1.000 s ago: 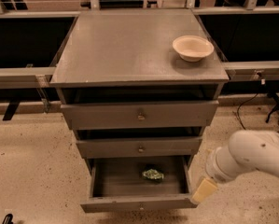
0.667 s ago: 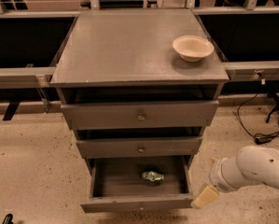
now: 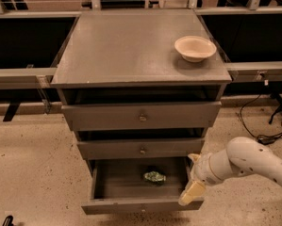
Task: Pick green can from bottom drawer and place on counter
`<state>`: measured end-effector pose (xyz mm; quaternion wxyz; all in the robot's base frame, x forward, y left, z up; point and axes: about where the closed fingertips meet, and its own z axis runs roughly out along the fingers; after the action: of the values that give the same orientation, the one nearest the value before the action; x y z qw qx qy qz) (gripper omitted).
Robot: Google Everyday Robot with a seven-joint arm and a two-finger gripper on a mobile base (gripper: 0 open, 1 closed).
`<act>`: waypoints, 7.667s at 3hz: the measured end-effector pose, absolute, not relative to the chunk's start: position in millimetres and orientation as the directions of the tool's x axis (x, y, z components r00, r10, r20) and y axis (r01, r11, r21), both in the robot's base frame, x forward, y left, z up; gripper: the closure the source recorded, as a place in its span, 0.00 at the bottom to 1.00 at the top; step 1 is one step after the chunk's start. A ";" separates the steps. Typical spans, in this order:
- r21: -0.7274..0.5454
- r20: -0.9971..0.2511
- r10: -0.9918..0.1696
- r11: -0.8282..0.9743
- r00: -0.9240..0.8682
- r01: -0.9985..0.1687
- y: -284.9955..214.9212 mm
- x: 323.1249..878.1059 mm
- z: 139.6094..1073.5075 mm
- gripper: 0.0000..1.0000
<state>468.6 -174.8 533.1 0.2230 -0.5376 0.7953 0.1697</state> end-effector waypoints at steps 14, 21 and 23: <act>-0.248 -0.567 -0.823 0.220 -0.043 -0.943 -123.1 623.2 201.9 0.36; -0.262 -0.644 -0.765 0.251 -0.024 -0.932 -122.9 634.7 181.1 1.00; -0.513 -0.530 -0.800 0.039 0.280 -0.858 -158.2 597.6 330.5 1.00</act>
Offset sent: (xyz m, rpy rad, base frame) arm -0.0404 0.0791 -0.0914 0.2538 -0.1577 0.5013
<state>597.6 -158.2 330.5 0.4012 -0.6923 0.5987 0.0359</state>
